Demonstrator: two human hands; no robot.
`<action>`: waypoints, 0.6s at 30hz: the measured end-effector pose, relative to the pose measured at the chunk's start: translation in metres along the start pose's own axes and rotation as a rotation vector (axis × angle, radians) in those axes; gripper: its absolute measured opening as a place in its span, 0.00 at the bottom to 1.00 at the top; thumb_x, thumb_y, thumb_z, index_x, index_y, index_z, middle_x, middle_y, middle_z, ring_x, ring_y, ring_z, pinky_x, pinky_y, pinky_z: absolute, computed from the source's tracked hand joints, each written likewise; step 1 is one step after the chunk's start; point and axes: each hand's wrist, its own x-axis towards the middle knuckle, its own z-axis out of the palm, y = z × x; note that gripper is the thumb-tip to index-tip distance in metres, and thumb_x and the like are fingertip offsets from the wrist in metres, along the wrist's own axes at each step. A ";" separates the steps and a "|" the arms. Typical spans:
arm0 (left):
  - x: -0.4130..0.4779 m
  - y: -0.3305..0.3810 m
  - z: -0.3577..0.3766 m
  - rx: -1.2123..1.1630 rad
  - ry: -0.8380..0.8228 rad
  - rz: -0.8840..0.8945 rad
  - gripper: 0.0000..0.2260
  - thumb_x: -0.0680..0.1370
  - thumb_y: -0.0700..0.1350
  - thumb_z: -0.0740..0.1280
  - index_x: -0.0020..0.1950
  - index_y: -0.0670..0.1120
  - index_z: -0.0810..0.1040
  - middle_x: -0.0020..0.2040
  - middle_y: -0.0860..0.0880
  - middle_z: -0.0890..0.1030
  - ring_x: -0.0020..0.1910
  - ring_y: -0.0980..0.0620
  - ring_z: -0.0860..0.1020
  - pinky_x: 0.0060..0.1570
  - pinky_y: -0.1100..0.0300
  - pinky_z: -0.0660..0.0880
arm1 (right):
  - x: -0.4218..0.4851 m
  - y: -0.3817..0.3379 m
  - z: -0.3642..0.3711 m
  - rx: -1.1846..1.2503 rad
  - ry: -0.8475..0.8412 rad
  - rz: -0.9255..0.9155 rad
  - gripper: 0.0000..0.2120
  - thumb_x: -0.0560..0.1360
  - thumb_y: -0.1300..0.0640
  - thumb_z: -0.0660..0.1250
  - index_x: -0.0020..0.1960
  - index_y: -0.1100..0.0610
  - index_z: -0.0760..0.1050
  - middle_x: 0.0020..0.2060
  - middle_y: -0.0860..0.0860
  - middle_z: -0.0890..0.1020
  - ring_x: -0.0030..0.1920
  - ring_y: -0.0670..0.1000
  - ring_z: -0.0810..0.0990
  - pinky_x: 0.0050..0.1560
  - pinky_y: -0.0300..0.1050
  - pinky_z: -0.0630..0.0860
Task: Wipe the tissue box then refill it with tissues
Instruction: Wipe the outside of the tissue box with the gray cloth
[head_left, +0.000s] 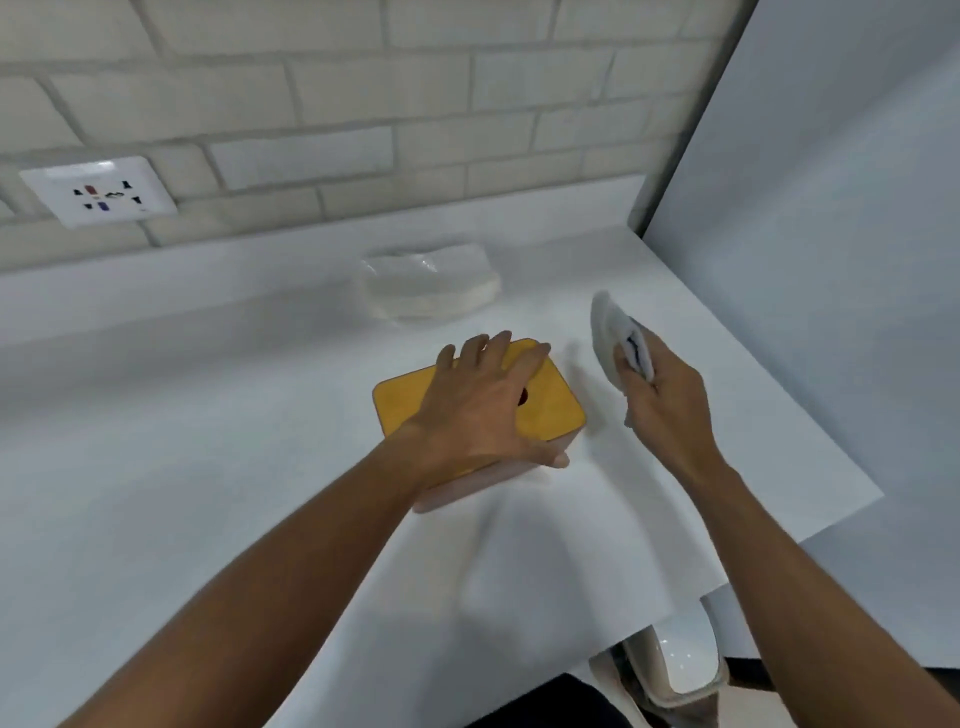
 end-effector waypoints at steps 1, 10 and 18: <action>0.010 0.002 0.005 0.002 -0.037 -0.030 0.59 0.61 0.81 0.67 0.84 0.59 0.47 0.84 0.43 0.55 0.82 0.39 0.55 0.78 0.36 0.55 | 0.005 0.012 0.003 0.006 -0.079 0.037 0.14 0.82 0.47 0.59 0.65 0.33 0.71 0.49 0.37 0.82 0.41 0.46 0.78 0.43 0.42 0.75; 0.038 0.007 0.021 0.009 0.089 -0.101 0.61 0.61 0.82 0.60 0.85 0.52 0.48 0.76 0.44 0.69 0.72 0.40 0.68 0.70 0.41 0.67 | 0.021 0.037 0.036 0.392 -0.399 0.204 0.13 0.81 0.49 0.62 0.64 0.36 0.74 0.58 0.35 0.80 0.57 0.35 0.78 0.50 0.29 0.75; 0.022 -0.022 -0.028 -0.379 0.247 -0.077 0.64 0.59 0.74 0.71 0.85 0.57 0.38 0.78 0.48 0.60 0.75 0.47 0.62 0.71 0.51 0.68 | 0.058 -0.030 0.023 0.515 -0.221 0.057 0.08 0.83 0.53 0.61 0.51 0.48 0.79 0.37 0.38 0.85 0.41 0.37 0.83 0.41 0.30 0.74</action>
